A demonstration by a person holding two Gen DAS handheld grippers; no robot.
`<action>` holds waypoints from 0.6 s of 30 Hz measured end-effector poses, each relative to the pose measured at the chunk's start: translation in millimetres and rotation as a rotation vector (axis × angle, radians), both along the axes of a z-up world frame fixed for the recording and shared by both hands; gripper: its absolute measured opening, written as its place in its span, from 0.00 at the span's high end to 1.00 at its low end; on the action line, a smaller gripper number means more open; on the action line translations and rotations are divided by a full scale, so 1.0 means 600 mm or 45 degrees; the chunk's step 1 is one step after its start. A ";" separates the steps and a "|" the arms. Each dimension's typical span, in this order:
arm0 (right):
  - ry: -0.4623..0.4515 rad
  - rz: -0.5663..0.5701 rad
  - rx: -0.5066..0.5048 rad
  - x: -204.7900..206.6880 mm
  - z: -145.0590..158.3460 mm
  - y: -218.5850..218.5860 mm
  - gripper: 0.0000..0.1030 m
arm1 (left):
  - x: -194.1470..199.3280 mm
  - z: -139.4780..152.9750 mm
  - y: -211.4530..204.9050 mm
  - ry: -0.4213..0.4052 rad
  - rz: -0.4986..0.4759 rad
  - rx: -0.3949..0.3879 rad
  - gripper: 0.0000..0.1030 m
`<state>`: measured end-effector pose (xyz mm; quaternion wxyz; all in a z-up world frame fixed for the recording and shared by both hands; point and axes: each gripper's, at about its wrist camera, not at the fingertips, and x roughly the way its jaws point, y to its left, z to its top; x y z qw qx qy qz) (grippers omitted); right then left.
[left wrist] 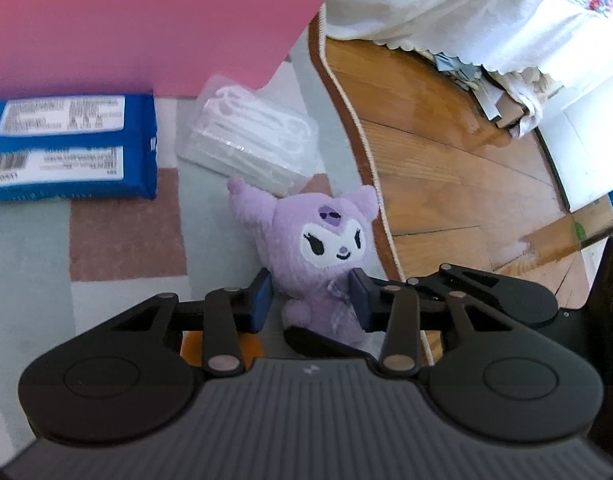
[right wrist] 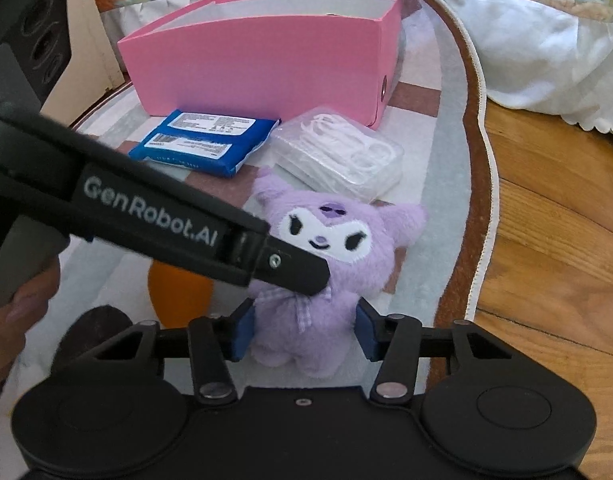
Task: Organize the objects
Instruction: 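Lower the left tool and grasp the purple plush doll, then carry the plush doll with the left tool over the pink box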
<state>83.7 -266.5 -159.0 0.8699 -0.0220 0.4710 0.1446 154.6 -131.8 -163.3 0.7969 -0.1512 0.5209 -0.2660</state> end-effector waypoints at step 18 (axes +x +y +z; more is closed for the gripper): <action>-0.027 0.093 0.038 -0.029 0.131 0.040 0.47 | -0.037 0.139 0.058 0.018 0.039 -0.015 0.61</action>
